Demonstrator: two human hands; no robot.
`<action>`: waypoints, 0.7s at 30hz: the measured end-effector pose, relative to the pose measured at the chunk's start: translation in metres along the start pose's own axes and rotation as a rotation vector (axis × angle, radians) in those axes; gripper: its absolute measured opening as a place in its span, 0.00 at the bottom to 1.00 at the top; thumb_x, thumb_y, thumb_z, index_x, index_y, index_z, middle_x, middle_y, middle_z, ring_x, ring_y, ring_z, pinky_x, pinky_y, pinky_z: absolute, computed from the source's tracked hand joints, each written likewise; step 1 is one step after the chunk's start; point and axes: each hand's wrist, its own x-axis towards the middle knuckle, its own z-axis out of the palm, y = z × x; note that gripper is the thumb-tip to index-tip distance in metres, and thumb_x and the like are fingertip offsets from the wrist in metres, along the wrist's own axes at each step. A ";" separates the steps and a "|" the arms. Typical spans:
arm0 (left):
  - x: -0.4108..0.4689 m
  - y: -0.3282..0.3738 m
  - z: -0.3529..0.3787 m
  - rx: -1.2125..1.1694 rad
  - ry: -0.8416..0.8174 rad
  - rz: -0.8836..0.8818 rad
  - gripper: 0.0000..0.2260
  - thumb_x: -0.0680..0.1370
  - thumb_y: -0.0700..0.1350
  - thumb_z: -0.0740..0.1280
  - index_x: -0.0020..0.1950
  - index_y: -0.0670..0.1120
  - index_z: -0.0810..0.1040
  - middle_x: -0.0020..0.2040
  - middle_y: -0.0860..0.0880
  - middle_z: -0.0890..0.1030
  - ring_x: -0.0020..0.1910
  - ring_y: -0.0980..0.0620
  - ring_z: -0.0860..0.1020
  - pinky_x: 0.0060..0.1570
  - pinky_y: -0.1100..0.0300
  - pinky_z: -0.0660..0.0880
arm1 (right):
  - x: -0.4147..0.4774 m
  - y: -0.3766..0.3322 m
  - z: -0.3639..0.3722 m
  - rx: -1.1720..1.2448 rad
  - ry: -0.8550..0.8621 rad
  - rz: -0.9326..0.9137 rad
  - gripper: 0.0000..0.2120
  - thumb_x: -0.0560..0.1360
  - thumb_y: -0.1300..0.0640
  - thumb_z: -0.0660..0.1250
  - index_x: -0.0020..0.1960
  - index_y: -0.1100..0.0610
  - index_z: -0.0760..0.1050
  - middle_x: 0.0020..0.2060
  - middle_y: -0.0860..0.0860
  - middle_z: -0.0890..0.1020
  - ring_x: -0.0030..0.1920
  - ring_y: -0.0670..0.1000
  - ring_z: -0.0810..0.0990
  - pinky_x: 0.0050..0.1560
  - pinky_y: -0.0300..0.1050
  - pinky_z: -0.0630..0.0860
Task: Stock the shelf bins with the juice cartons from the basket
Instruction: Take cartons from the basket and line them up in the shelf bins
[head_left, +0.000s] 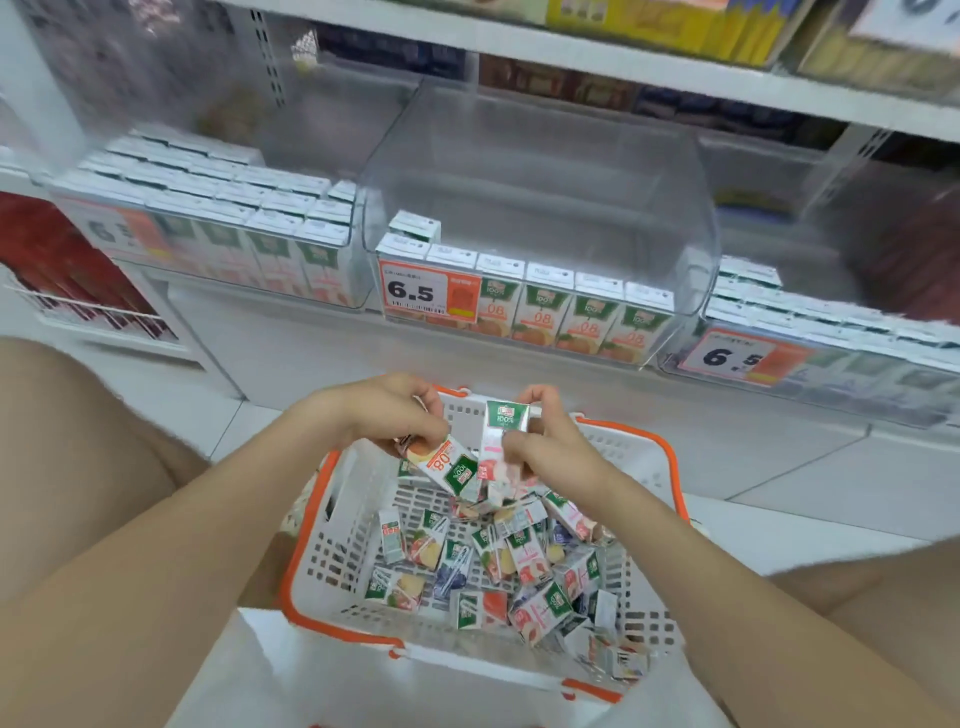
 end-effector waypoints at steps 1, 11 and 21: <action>-0.008 0.006 -0.003 -0.004 0.025 0.014 0.08 0.72 0.36 0.71 0.49 0.44 0.80 0.37 0.47 0.82 0.35 0.51 0.79 0.41 0.57 0.81 | -0.004 -0.009 -0.001 -0.016 0.044 -0.039 0.17 0.79 0.65 0.64 0.60 0.50 0.63 0.35 0.54 0.80 0.34 0.54 0.75 0.39 0.55 0.71; -0.067 0.063 -0.032 -0.377 0.131 0.323 0.17 0.71 0.36 0.68 0.57 0.26 0.77 0.40 0.35 0.77 0.29 0.49 0.75 0.34 0.60 0.77 | -0.053 -0.095 -0.032 -0.001 0.386 -0.378 0.15 0.79 0.61 0.67 0.59 0.47 0.67 0.40 0.61 0.81 0.36 0.59 0.78 0.34 0.49 0.72; -0.063 0.114 -0.060 0.092 0.664 0.851 0.17 0.79 0.39 0.74 0.66 0.52 0.81 0.54 0.55 0.84 0.54 0.56 0.82 0.49 0.55 0.82 | -0.044 -0.140 -0.055 -0.354 0.535 -0.729 0.17 0.75 0.58 0.75 0.59 0.45 0.74 0.46 0.41 0.83 0.47 0.46 0.82 0.46 0.45 0.78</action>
